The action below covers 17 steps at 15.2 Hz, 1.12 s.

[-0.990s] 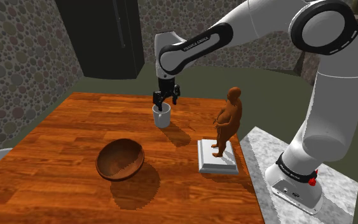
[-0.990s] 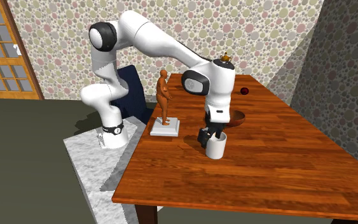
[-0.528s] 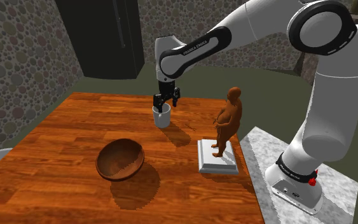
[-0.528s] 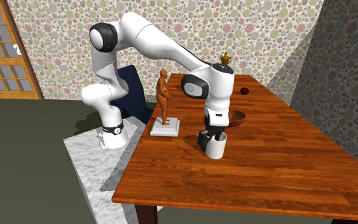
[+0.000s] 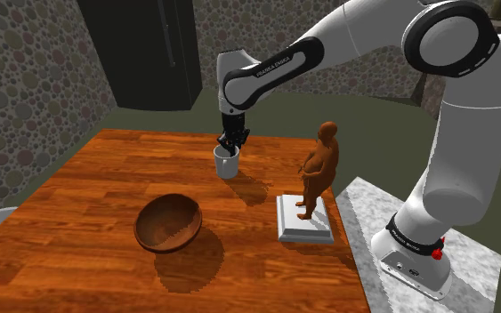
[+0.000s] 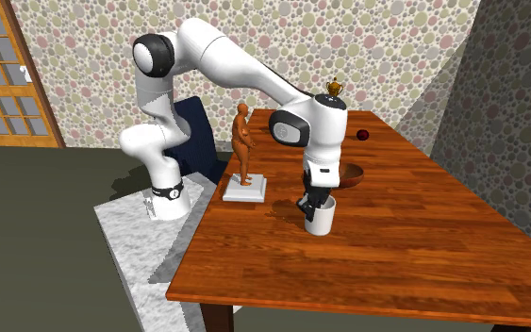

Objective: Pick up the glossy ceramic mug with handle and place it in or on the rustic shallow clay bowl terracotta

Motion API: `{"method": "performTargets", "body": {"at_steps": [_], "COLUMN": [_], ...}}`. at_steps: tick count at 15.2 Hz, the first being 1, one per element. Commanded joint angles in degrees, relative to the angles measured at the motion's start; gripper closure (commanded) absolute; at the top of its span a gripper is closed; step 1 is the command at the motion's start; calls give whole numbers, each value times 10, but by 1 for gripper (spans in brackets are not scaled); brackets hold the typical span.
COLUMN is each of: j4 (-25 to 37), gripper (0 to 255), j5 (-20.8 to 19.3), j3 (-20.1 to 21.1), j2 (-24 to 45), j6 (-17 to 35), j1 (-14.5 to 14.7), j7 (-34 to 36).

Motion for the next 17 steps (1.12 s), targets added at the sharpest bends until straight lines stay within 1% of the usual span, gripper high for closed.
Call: {"method": "performTargets", "body": {"at_steps": [1,4,17], "j4": [0,0,50], "gripper": [255,255,255], "j5": [0,0,8], "j3": [0,0,3], "j2": [0,0,-39], "j6": [0,0,-89], "j1": [0,0,-3], "j7": [0,0,1]}}
